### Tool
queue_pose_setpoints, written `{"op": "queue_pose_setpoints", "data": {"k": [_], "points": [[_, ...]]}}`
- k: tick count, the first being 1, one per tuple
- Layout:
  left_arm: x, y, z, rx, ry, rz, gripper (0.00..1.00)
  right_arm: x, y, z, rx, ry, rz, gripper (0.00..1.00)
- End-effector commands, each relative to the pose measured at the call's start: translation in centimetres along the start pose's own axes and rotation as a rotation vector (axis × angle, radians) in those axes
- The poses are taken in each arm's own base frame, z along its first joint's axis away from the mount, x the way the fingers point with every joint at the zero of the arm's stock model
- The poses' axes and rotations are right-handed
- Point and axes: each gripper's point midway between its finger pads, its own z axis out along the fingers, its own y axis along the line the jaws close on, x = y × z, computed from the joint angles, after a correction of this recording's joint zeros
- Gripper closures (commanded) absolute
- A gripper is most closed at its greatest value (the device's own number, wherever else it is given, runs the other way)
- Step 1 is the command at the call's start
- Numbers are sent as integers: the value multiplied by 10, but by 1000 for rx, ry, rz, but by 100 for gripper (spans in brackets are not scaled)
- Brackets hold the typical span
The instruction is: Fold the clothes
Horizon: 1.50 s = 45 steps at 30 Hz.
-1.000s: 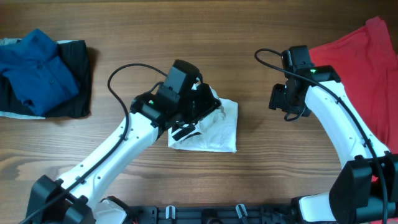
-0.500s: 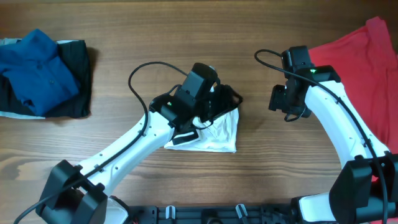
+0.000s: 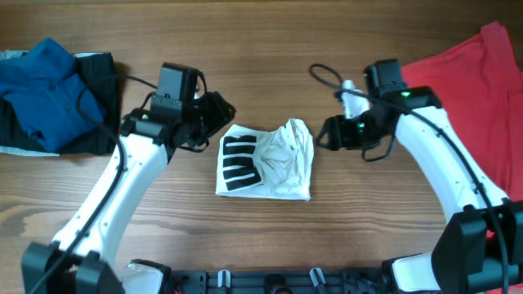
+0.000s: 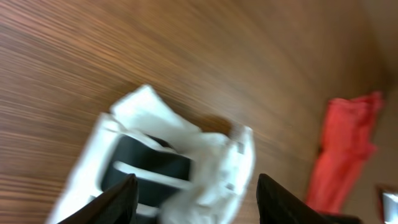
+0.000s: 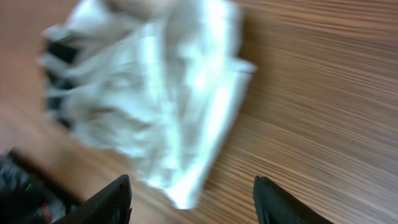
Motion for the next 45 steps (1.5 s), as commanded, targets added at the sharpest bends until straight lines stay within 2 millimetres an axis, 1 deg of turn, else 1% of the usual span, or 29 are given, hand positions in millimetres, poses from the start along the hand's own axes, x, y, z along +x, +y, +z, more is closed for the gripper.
{"op": "queue_pose_setpoints", "data": {"k": [1, 3, 4, 5, 7, 9, 11, 14, 17, 18, 21, 22, 23, 24, 25, 26, 27, 28, 29, 31, 33, 34, 36, 37, 38, 39, 42, 45], "points": [[-7, 26, 24, -113, 6, 59, 39, 10, 53, 17, -152, 44, -147, 38], [-8, 42, 38, -182, 11, 49, 39, 12, 72, 25, -159, 45, -192, 38], [-6, 54, 49, -226, 31, 41, 39, 9, 77, 32, -123, 32, -169, 38], [-3, 61, 57, -250, 52, 34, 38, 7, 82, 34, -114, 24, -167, 38], [0, 69, 66, -276, 77, 27, 38, 7, 91, 38, -125, 19, -200, 38], [4, 76, 73, -298, 98, 21, 37, 8, 101, 43, -135, 19, -239, 49], [6, 78, 76, -306, 110, 17, 36, 10, 108, 51, -141, 27, -265, 50], [7, 79, 76, -310, 114, 16, 34, 18, 114, 72, -143, 76, -271, 49], [7, 80, 76, -313, 116, 15, 33, 26, 113, 97, -131, 134, -248, 49], [7, 80, 76, -313, 116, 15, 33, 28, 110, 106, -116, 151, -242, 49], [9, 81, 75, -318, 121, 14, 33, 28, 98, 114, -58, 158, -213, 48], [9, 82, 75, -321, 123, 13, 33, 26, 98, 114, -54, 153, -216, 48], [10, 82, 75, -322, 125, 13, 33, 25, 99, 115, -57, 145, -222, 51], [10, 82, 75, -323, 126, 13, 33, 23, 100, 115, -60, 137, -227, 60], [10, 82, 75, -324, 127, 13, 33, 22, 100, 115, -61, 133, -228, 75], [10, 83, 75, -324, 127, 12, 33, 21, 100, 115, -62, 131, -229, 84], [10, 83, 75, -326, 128, 12, 33, 21, 100, 115, -62, 130, -229, 96], [11, 83, 74, -327, 129, 12, 33, 21, 100, 115, -60, 131, -228, 96], [11, 84, 74, -329, 131, 11, 33, 22, 95, 115, -29, 134, -205, 96], [12, 85, 74, -334, 136, 10, 33, 27, 76, 109, 81, 145, -114, 96], [14, 86, 73, -340, 142, 8, 33, 34, 47, 92, 252, 140, 40, 96], [14, 86, 73, -342, 143, 7, 33, 36, 36, 84, 319, 127, 105, 96], [14, 87, 73, -342, 144, 8, 34, 41, 15, 63, 447, 91, 229, 96], [14, 87, 73, -342, 144, 8, 34, 42, 11, 59, 472, 83, 250, 96], [15, 87, 73, -343, 145, 7, 34, 43, 9, 57, 483, 81, 258, 96], [15, 87, 73, -345, 147, 8, 34, 42, 12, 59, 464, 87, 237, 96], [17, 87, 73, -347, 151, 11, 34, 37, 40, 71, 300, 120, 63, 94], [17, 87, 73, -347, 151, 11, 34, 28, 67, 78, 145, 107, -25, 87]]}}
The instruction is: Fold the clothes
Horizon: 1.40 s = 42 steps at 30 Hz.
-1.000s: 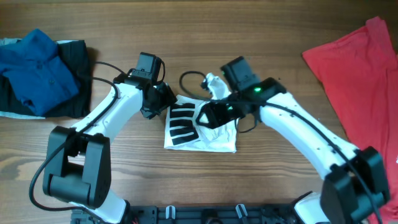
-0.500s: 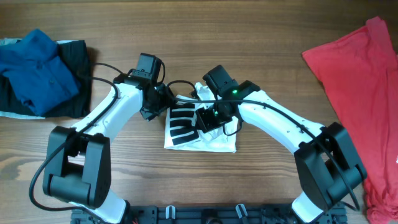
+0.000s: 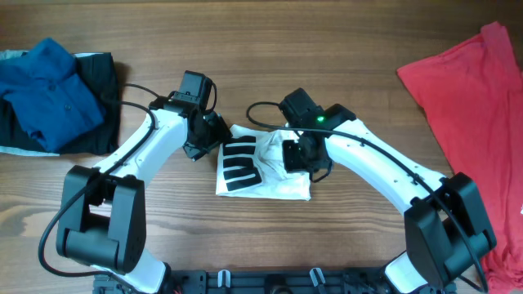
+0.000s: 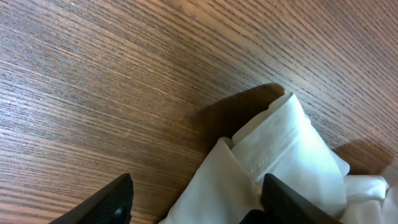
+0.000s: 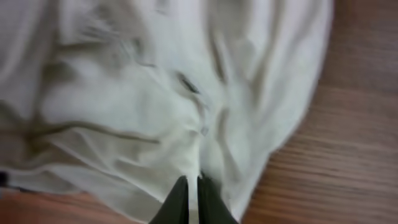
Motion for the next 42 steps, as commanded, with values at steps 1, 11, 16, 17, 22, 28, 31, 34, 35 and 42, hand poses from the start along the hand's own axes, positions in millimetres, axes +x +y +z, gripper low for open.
{"op": "queue_pose_setpoints", "data": {"k": [1, 11, 16, 17, 22, 28, 31, 34, 35, 42], "points": [[-1, 3, 2, -18, -5, 23, 34, 0, 40, -8, -206, -5, -152, 78], [-2, 2, 2, -18, -6, 23, 34, -13, 86, -21, -414, -83, -270, 47], [-1, 2, 2, -17, -5, 24, 34, -16, 80, -4, -326, -84, -227, 50], [-1, 2, 2, -17, -5, 24, 34, -16, 80, 3, -326, -71, -221, 50], [-1, 2, 2, -18, -5, 23, 34, -13, 82, 14, -338, -35, -212, 96], [0, 4, 2, -24, 0, 22, 34, -21, 32, -7, -154, -82, -13, 96], [0, 4, 2, -23, 0, 22, 34, -11, -23, -19, 63, -78, 169, 96], [0, 4, 2, -23, 0, 22, 34, -2, -40, -12, 131, -32, 189, 96], [0, 4, 2, -24, 1, 22, 34, -1, -41, -10, 140, -23, 194, 96], [4, 8, 2, -41, 17, 43, 34, -6, -27, -6, 67, -18, 147, 96]]}}
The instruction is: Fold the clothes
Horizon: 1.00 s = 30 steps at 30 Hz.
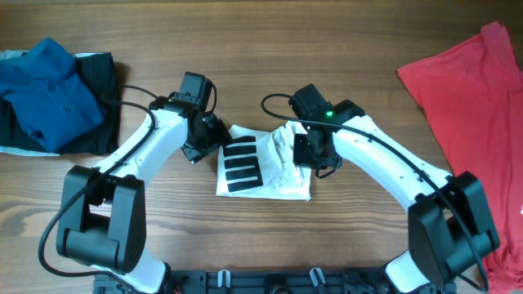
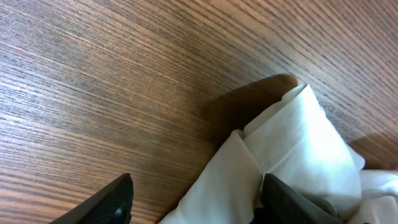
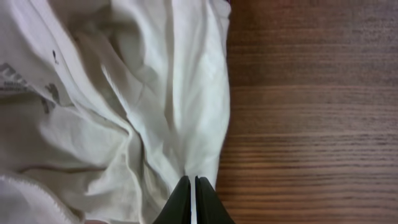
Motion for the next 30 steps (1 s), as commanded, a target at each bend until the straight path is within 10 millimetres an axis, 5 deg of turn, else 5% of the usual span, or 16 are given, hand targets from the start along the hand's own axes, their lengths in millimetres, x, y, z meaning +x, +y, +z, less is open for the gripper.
{"op": "queue_pose_setpoints", "data": {"k": [1, 3, 5, 7, 10, 17, 20, 22, 27, 30], "points": [[-2, 2, 2, -16, -7, 38, 34, -2, 13, -10, -70, -22, -56, 96], [-2, 2, 2, -16, -8, 38, 34, -8, 25, -23, -138, -66, -87, 89], [-2, 2, 2, -15, -8, 41, 34, -12, 44, -41, -244, -116, -164, 50], [-2, 2, 2, -15, -9, 41, 34, -14, 64, -53, -352, -148, -279, 40], [-2, 2, 2, -15, -8, 41, 34, -12, 71, -47, -381, -127, -307, 46], [-1, 2, 2, -17, -5, 40, 34, -21, 76, 3, -359, -59, -295, 54], [-1, 2, 2, -18, -5, 40, 34, -23, 83, 13, -390, -49, -303, 82], [-1, 2, 2, -18, -5, 40, 34, -22, 88, 13, -416, -46, -326, 95], [1, 4, 1, -25, 3, 38, 34, -23, 77, 2, -415, -44, -301, 96], [1, 4, 1, -25, 2, 38, 34, -33, 52, -16, -371, -76, -199, 96]]}}
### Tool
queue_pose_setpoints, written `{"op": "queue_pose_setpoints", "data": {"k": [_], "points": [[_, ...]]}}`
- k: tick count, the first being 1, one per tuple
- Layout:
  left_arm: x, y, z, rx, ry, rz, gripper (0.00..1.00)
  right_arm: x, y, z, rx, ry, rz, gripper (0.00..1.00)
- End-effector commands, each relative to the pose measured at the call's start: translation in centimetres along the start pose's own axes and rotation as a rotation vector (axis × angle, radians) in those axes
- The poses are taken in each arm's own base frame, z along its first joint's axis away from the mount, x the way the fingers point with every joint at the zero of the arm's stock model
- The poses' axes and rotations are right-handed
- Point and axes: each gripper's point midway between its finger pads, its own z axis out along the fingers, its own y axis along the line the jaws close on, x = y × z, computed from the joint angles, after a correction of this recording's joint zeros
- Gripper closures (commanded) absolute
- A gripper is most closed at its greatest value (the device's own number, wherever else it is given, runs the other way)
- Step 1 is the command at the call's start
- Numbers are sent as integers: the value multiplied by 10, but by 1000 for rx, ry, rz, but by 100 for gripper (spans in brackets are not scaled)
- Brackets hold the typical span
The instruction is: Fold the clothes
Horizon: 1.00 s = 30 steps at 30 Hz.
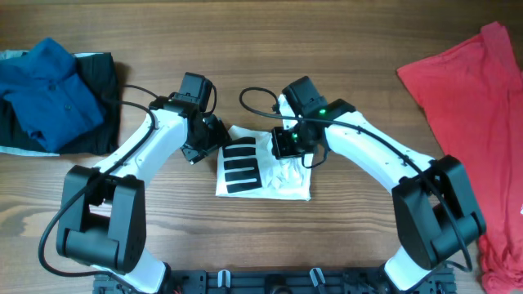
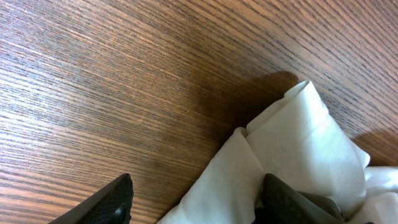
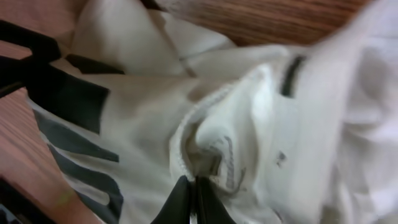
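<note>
A crumpled white garment with black stripes lies mid-table. My left gripper sits at its upper left corner and stands open. In the left wrist view its fingers are wide apart, with a white fold lying between them. My right gripper is over the garment's middle, shut on a pinch of the white cloth near a hem. In the right wrist view the closed tips grip the fabric, with the black stripes at the left.
A blue shirt lies on a black garment at the far left. A red shirt is spread at the right edge. Bare wooden tabletop surrounds the white garment.
My right gripper, still shut on the white cloth, has moved left from the garment's right part to its middle, next to the stripes. The left gripper has stayed at the corner, open.
First both grippers stood open on either side of the white garment. Then the left one was at its upper left corner and the right one was shut on cloth near the middle. The right then held cloth further right, and now holds it by the stripes.
</note>
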Motion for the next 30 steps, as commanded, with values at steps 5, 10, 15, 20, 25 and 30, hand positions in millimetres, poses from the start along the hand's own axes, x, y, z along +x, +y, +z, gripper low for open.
{"op": "queue_pose_setpoints", "data": {"k": [5, 10, 15, 20, 25, 30], "points": [[-1, 2, 1, -18, -5, 23, 34, 6, -62, -43, 224, -38, 188, 96], [-1, 3, 1, -19, -3, 22, 34, 27, -84, -22, 302, 37, 280, 96], [1, 3, 1, -17, 6, 22, 37, 40, -117, -20, 466, 31, 362, 96], [-1, -4, -5, 18, -9, 32, 37, 36, -117, -23, 473, 19, 342, 96], [-13, -21, -27, 100, -97, 73, 37, 13, -88, -68, 407, -84, 283, 93], [-24, -36, -43, 168, -165, 92, 37, 19, -59, -108, 317, -148, 186, 65]]}}
